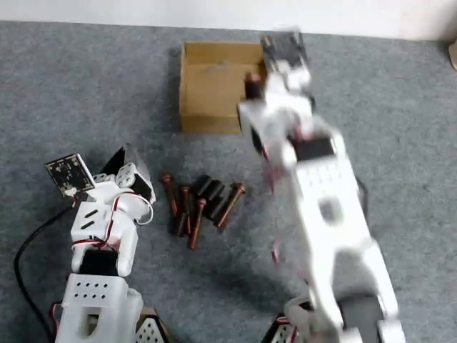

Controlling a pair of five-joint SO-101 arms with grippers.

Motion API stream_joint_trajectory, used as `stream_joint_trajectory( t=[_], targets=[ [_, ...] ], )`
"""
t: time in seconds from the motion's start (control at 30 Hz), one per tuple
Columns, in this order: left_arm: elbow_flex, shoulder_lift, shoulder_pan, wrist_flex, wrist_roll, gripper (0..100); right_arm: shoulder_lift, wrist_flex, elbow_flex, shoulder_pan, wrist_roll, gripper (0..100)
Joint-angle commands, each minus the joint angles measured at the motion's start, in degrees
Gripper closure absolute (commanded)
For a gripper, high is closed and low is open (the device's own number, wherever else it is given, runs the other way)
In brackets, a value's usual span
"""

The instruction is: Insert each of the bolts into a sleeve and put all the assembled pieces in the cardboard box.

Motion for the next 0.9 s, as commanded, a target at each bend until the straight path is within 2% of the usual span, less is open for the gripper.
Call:
stream_joint_trajectory(
  t=[0.0,0.2,0.4,0.6,0.87],
  targets=[
    [-2.3,0.0,-0.1,0.2,0.3,99,23.1,12.1,-34.1,0.8,2.9,99.4],
    [-2.3,0.0,-0.1,0.2,0.3,99,48.6,28.4,-70.5,4.7,2.7,99.4],
    [-2.3,0.0,-0.1,0.2,0.3,99,68.8,32.0,-94.5,8.7,3.1,99.4],
    [-2.3,0.0,-0.1,0.2,0.2,99,81.4,32.2,-105.5,9.5,3.2,99.4],
    [-2.3,0.0,-0.1,0.2,0.2,99,84.0,32.2,-106.4,8.2,3.2,99.4]
  ],
)
